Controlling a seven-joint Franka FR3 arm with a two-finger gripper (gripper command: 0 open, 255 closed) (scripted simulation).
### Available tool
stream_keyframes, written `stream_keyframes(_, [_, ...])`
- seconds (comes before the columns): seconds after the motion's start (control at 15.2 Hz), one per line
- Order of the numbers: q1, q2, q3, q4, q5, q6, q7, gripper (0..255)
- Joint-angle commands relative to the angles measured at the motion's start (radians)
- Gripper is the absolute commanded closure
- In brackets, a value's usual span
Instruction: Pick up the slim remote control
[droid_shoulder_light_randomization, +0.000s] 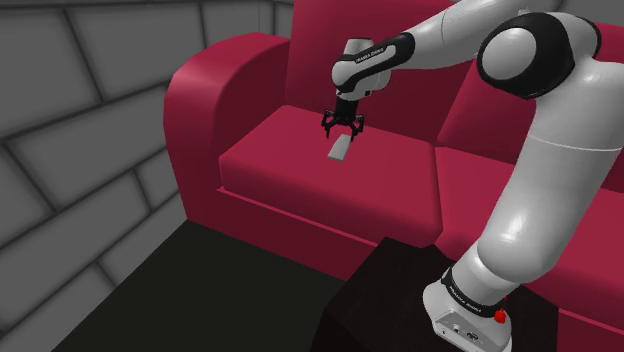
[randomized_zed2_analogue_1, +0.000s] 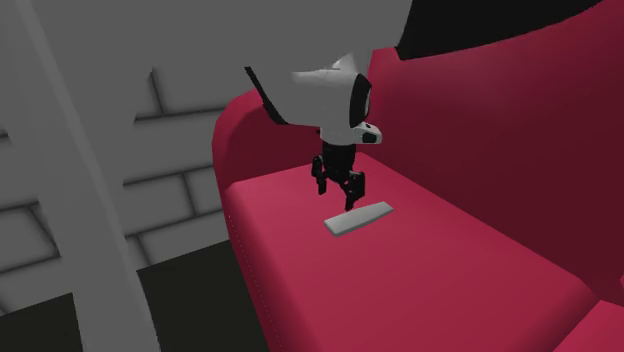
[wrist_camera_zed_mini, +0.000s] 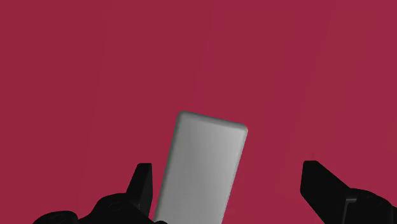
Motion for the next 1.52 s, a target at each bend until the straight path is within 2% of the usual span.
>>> stream_keyframes(0.0, [-0.014,0.055,-0.016,0.048,0.006,0.014,0.029,0])
stream_keyframes(0.4, [-0.060,0.224,-0.057,0.207,0.033,0.038,0.108,0])
stream_keyframes(0.99, [-0.064,0.278,-0.051,0.183,0.045,0.115,0.101,0])
stream_keyframes(1.06, [-0.064,0.277,-0.051,0.182,0.045,0.116,0.102,255])
stream_keyframes(1.45, [-0.063,0.278,-0.051,0.182,0.045,0.116,0.102,255])
